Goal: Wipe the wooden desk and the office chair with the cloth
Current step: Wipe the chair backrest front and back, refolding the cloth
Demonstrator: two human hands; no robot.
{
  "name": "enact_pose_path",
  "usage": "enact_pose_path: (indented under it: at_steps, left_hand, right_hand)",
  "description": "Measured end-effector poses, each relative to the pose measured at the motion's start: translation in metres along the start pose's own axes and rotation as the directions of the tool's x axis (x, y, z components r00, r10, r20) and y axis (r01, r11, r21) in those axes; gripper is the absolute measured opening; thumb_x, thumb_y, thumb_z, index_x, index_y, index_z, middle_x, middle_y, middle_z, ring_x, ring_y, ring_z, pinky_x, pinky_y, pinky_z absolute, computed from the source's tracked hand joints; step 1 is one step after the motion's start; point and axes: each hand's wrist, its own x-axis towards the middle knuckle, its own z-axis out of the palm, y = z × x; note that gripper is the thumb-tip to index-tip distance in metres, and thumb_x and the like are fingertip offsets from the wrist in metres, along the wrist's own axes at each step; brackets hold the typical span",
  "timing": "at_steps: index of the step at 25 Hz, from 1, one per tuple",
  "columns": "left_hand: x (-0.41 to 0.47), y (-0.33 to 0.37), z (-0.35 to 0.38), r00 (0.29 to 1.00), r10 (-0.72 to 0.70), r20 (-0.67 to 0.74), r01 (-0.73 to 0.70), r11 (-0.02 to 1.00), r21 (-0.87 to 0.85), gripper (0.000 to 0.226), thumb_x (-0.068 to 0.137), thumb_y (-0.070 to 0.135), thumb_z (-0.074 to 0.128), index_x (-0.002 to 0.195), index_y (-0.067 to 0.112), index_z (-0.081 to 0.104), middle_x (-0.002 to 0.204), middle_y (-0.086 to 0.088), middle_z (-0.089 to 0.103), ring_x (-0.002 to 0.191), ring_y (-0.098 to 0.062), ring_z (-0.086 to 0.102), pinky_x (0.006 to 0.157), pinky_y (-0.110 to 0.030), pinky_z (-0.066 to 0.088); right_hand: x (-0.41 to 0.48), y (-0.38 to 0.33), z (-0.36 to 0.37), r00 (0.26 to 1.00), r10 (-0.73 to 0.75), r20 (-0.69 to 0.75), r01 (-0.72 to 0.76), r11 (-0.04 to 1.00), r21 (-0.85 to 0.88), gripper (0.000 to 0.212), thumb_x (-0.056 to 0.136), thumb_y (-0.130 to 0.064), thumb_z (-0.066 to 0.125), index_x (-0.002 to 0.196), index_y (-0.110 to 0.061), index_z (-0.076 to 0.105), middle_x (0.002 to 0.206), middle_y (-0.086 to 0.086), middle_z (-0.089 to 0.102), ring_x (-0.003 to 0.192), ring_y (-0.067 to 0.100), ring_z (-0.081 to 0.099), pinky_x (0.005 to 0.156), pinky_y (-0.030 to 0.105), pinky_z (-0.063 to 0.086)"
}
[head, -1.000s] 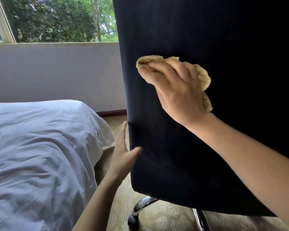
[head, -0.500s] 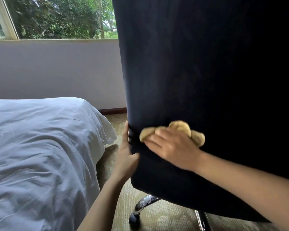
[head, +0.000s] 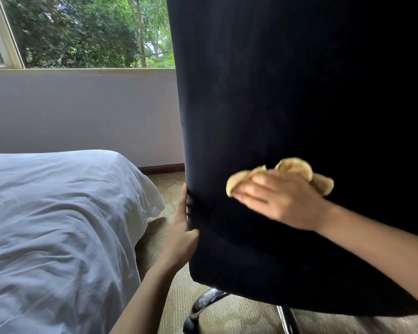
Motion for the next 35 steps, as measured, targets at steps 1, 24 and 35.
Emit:
enact_pose_path:
  at_steps: [1, 24, 35]
  left_hand:
    - [0.000, 0.000, 0.000, 1.000, 0.000, -0.003, 0.000, 1.000, 0.005, 0.099, 0.077, -0.022, 0.044, 0.147, 0.038, 0.007, 0.143, 0.013, 0.037, 0.124, 0.004, 0.040, 0.102, -0.014, 0.034]
    - [-0.004, -0.019, -0.008, 0.994, -0.066, 0.090, 0.075, 0.991, -0.108, 0.087, 0.053, -0.005, 0.039, 0.120, 0.050, 0.036, 0.114, 0.027, 0.053, 0.098, 0.022, 0.053, 0.072, -0.006, 0.046]
    - [-0.033, -0.019, 0.018, 0.999, -0.013, 0.040, 0.008, 0.994, 0.114, 0.107, 0.075, -0.018, 0.051, 0.140, 0.048, -0.003, 0.152, 0.018, 0.018, 0.134, 0.013, 0.023, 0.107, -0.010, 0.025]
  right_hand:
    - [0.010, 0.015, -0.007, 0.998, 0.047, -0.045, -0.048, 0.998, -0.039, 0.028, 0.099, -0.008, 0.047, 0.103, -0.014, 0.074, 0.102, -0.001, 0.071, 0.085, 0.019, 0.068, 0.078, 0.031, 0.049]
    - [0.053, -0.090, 0.072, 0.943, 0.333, 0.000, -0.333, 0.942, 0.048, 0.024, 0.095, -0.016, 0.049, 0.104, -0.018, 0.071, 0.096, -0.003, 0.068, 0.086, 0.015, 0.063, 0.078, 0.028, 0.049]
    - [-0.065, -0.069, 0.006, 0.984, -0.015, 0.178, -0.004, 0.994, 0.108, 0.031, 0.094, -0.006, 0.046, 0.108, -0.016, 0.072, 0.105, -0.004, 0.070, 0.085, 0.012, 0.066, 0.075, 0.026, 0.052]
